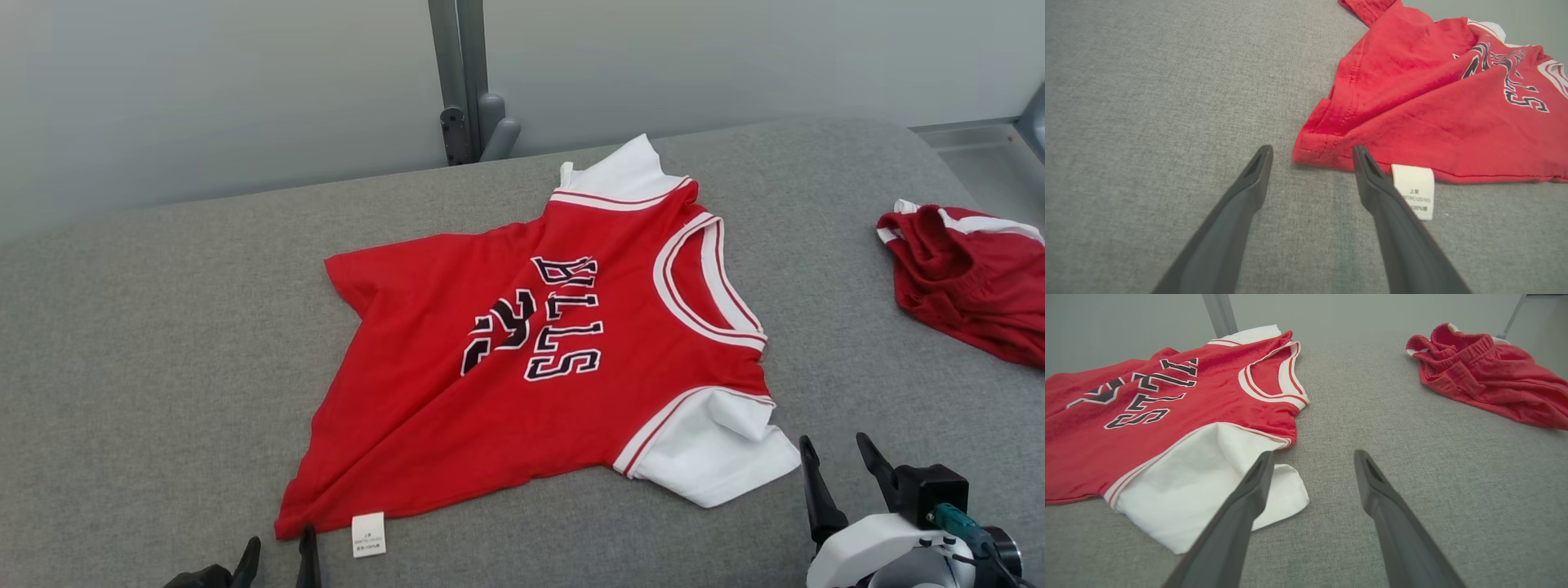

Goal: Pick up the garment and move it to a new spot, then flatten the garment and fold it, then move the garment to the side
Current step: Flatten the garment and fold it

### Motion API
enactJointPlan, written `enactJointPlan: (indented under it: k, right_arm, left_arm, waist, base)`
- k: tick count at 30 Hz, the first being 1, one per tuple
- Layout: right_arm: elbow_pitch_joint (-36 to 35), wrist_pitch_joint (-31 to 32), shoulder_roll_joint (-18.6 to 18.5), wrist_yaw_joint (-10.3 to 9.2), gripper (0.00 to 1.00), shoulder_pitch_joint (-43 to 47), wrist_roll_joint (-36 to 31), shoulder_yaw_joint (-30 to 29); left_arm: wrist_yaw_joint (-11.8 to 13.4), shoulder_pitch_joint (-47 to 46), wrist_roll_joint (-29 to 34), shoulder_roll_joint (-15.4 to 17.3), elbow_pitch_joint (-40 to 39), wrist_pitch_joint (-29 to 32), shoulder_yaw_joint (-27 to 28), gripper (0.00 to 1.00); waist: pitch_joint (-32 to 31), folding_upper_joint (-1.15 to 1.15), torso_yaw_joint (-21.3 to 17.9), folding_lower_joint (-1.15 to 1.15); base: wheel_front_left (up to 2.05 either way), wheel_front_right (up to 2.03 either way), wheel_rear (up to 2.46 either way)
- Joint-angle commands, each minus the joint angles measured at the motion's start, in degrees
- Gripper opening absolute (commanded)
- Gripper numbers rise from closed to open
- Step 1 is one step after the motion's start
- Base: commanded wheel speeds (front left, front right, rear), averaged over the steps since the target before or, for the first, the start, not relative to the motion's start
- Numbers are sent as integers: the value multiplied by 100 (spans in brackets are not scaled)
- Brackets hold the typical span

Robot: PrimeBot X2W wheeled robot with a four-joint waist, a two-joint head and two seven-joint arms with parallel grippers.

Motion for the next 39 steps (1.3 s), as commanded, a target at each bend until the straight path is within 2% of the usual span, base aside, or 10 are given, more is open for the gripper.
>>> enactJointPlan:
  k: [1,7,10,13,14,17,19,20,22,39]
  right_arm:
    - [46,-15,-9,-7,100,-74,-38,-1]
    - [177,-15,2,-7,100,-152,-57,21]
    - [233,-15,-7,-7,100,-216,-31,39]
    - [248,-15,-23,-7,100,-240,-16,55]
    - [254,-15,-31,-7,100,-240,-11,61]
    - [267,-15,-54,-7,100,-254,-1,67]
    - [265,-15,-65,-7,100,-270,6,61]
    - [259,-15,-69,-7,100,-275,4,59]
    - [245,-15,-69,-7,100,-273,-10,54]
    - [773,-15,41,-7,100,-387,85,17]
  left_arm:
    - [-30,-105,-61,17,18,1,19,100]
    - [-39,-192,-115,17,-24,1,-8,98]
    - [-43,-255,-105,17,32,1,-45,81]
    - [-33,-267,-84,16,74,1,-59,86]
    - [-34,-266,-108,17,109,1,-54,94]
    - [-37,-284,-170,16,187,1,-74,91]
    - [-38,-298,-183,17,204,1,-75,50]
    - [-39,-302,-194,17,211,1,-82,42]
    - [-40,-315,-209,17,182,1,-97,0]
    - [-41,-186,-90,18,67,1,-359,0]
  waist:
    - [68,0,-23,0]
    - [205,0,-33,0]
    - [252,0,-34,0]
    - [268,0,-37,0]
    - [272,0,-40,0]
    - [273,0,-44,0]
    - [275,0,-43,0]
    - [276,0,-42,0]
    - [275,0,-43,0]
    - [320,0,143,0]
  base:
    - [0,0,0]
    - [0,0,0]
    - [0,0,0]
    - [0,0,0]
    - [0,0,0]
    - [0,0,0]
    - [0,0,0]
    - [0,0,0]
    - [0,0,0]
    - [0,0,0]
